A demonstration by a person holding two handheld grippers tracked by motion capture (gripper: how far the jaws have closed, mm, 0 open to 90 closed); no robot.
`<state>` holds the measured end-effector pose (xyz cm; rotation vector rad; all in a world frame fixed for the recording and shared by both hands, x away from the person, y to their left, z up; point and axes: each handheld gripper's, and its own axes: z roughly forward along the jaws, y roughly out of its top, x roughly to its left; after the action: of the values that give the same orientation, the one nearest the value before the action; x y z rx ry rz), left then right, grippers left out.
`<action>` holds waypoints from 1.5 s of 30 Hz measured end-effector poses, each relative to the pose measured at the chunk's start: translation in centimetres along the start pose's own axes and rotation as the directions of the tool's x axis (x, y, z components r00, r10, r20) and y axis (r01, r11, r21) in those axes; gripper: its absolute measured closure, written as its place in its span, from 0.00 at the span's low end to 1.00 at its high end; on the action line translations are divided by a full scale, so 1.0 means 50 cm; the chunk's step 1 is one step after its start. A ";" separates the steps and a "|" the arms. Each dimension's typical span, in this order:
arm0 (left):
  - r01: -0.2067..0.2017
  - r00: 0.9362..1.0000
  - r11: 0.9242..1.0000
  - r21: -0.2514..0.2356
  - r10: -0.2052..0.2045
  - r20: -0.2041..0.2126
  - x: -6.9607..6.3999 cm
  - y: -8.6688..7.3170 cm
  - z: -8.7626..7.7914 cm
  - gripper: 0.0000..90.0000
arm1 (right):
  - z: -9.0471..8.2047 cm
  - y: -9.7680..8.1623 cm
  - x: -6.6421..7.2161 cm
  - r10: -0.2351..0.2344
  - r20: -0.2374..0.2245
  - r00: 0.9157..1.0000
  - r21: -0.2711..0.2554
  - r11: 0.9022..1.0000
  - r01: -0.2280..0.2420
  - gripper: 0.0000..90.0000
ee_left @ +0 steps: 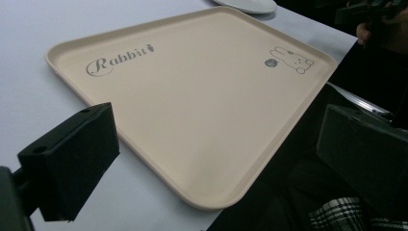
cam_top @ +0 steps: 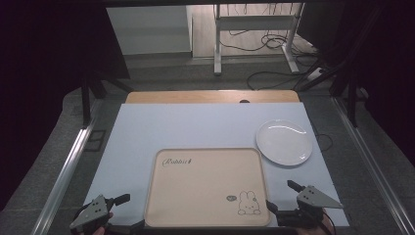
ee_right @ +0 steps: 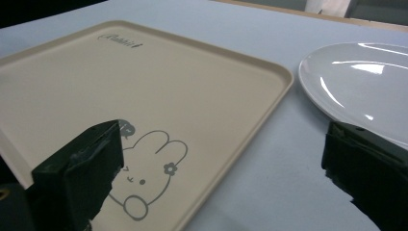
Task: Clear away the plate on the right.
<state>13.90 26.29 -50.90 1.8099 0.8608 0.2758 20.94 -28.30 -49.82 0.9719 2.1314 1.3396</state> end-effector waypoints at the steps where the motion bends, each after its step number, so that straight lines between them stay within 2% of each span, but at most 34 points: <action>1: 0.000 1.000 1.000 0.000 0.000 0.000 0.000 0.000 0.000 0.00 | -0.001 0.000 -0.001 0.009 0.003 1.000 -0.003 1.000 -0.009 0.00; 4: 0.000 1.000 1.000 0.000 0.000 0.001 0.000 -0.001 -0.001 0.00 | -0.003 0.001 -0.003 0.019 0.016 1.000 -0.011 1.000 -0.019 0.00; 7: 0.006 1.000 1.000 -0.007 -0.006 0.003 0.000 -0.002 -0.004 0.01 | -0.004 0.003 -0.003 0.037 0.003 0.999 -0.021 0.999 -0.037 0.00; 14: 0.005 1.000 1.000 -0.002 -0.005 0.011 0.001 -0.002 -0.003 0.01 | 0.004 0.003 0.004 0.001 0.004 1.000 0.005 1.000 -0.001 0.00; 26: 0.000 1.000 1.000 0.006 0.000 0.016 0.000 -0.002 -0.002 0.01 | 0.009 0.000 0.003 0.006 -0.011 1.000 0.015 1.000 -0.006 0.00; 32: -0.002 1.000 1.000 0.009 0.002 0.016 0.000 -0.002 -0.001 0.01 | 0.011 -0.002 0.000 0.024 -0.020 1.000 0.020 1.000 -0.024 0.00; 39: -0.004 1.000 1.000 0.013 0.004 0.019 0.000 -0.001 0.000 0.01 | 0.013 0.005 0.000 -0.004 -0.024 1.000 0.005 1.000 0.004 0.00; 45: -0.005 1.000 1.000 0.016 0.005 0.023 0.000 -0.001 0.000 0.01 | 0.022 0.011 -0.002 -0.027 -0.024 0.999 0.037 0.999 0.028 0.03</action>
<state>13.89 26.27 -50.95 1.8267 0.8446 0.2519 21.93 -27.54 -49.80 0.9428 2.1871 1.3086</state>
